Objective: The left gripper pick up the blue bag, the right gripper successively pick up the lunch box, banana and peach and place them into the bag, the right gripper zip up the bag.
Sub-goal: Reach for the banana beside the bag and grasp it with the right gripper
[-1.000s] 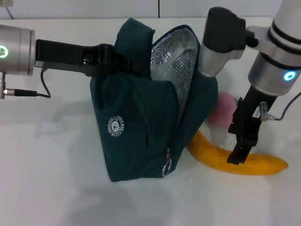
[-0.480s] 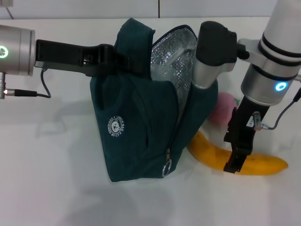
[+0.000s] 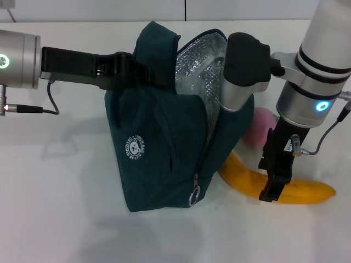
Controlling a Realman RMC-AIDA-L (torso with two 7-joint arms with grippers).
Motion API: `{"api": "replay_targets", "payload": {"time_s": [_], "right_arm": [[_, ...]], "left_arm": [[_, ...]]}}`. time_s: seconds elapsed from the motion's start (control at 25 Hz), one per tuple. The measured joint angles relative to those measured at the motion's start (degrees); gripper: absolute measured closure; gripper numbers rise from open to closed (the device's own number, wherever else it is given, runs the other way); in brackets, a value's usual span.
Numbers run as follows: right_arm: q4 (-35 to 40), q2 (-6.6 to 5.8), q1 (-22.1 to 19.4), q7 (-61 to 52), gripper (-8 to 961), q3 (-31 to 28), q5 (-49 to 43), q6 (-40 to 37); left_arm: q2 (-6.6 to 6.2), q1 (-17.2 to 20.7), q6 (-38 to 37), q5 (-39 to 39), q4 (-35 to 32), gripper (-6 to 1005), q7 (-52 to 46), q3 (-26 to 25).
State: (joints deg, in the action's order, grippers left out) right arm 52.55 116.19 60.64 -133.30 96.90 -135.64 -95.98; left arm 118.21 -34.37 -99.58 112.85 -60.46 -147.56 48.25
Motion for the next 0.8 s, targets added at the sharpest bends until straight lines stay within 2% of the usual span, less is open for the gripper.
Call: {"api": "replay_targets", "payload": {"time_s": [0.8], "right_arm": [[-2.9,0.00,0.8,0.0,277,4.7,2.2,3.1]], "left_arm": [[0.18,0.1,0.0,0.1,0.0,964,0.2,0.0]]}}
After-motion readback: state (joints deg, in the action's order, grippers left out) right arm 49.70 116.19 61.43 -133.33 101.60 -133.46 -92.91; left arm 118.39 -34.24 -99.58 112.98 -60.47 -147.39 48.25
